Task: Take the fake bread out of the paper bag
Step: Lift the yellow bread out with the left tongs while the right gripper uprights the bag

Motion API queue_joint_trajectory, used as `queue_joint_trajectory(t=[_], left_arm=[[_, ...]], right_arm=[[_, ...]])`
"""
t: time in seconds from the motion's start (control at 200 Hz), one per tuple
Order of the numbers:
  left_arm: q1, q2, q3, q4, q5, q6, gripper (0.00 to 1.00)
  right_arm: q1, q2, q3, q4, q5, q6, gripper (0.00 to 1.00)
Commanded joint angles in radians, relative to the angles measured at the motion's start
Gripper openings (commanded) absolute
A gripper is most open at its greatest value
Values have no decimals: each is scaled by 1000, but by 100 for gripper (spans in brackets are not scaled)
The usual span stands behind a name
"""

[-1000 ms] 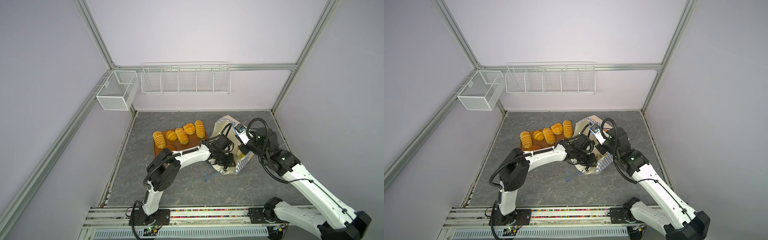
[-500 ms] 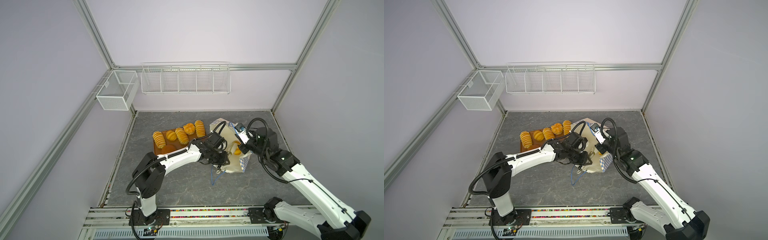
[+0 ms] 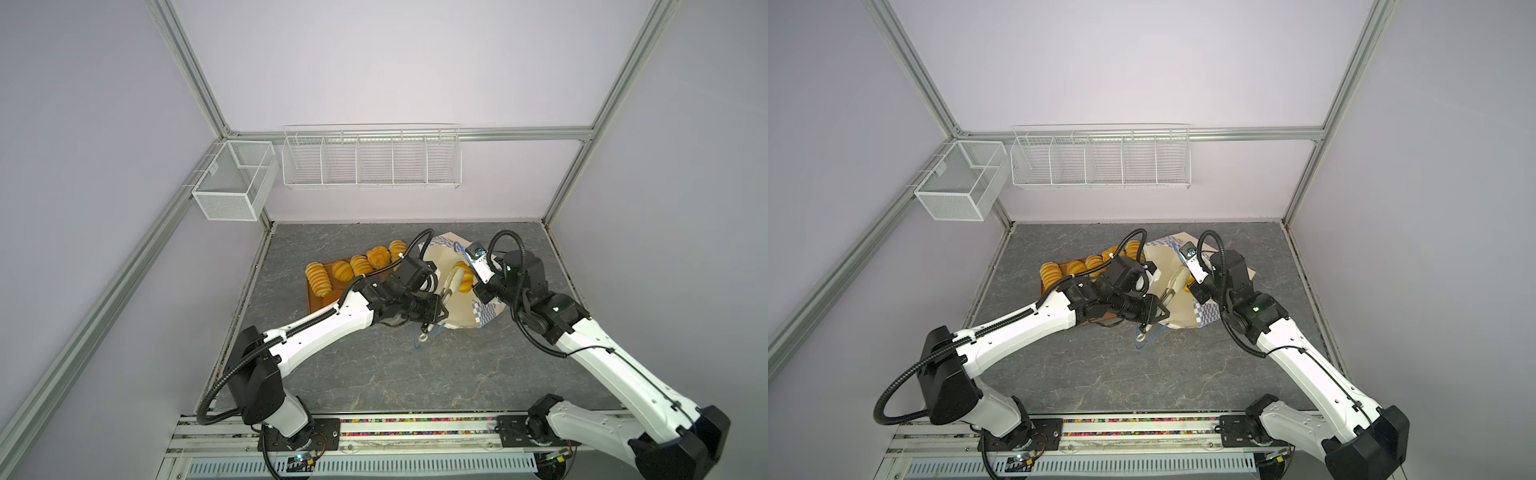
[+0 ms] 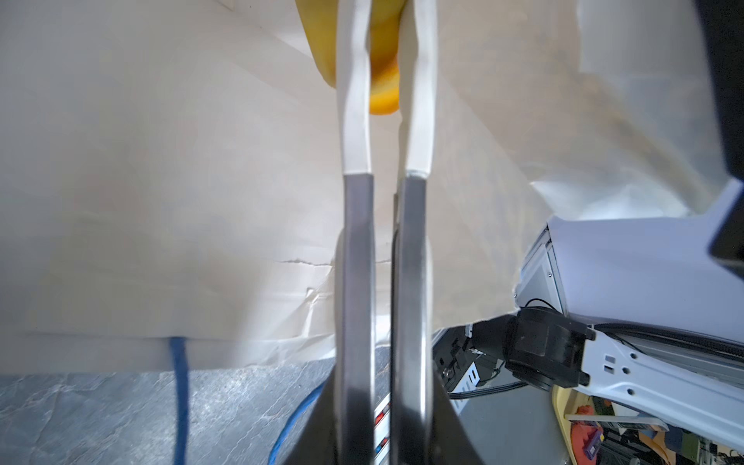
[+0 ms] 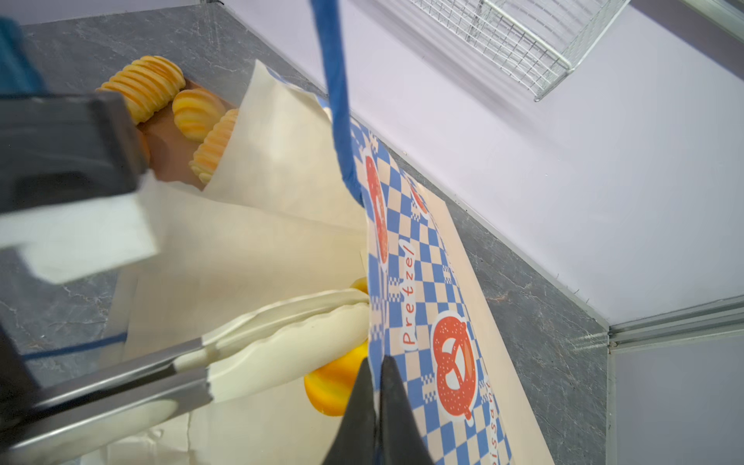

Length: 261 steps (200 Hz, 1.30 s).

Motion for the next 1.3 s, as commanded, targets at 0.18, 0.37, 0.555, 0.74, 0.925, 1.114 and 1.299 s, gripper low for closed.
queue_joint_trajectory(t=[0.18, 0.37, 0.555, 0.74, 0.925, 1.114, 1.299], left_arm=[[5, -138, -81, -12, -78, 28, 0], [5, -247, -126, 15, -128, 50, 0], [5, -300, -95, 28, -177, 86, 0], [5, -363, -27, -24, -289, 155, 0], [12, -431, 29, -89, -434, 192, 0], [25, -511, 62, -100, -558, 208, 0], [29, -570, 64, -164, -697, 219, 0]], right_arm=[[-23, 25, 68, -21, 60, 83, 7], [-70, 65, 143, -73, 45, 145, 7], [-123, 116, 231, -111, -47, 189, 7], [-141, 171, 338, -143, -92, 210, 7], [-184, 268, 444, -206, -127, 242, 7], [-254, 381, 491, -238, -182, 281, 9], [-333, 496, 572, -277, -181, 283, 18]])
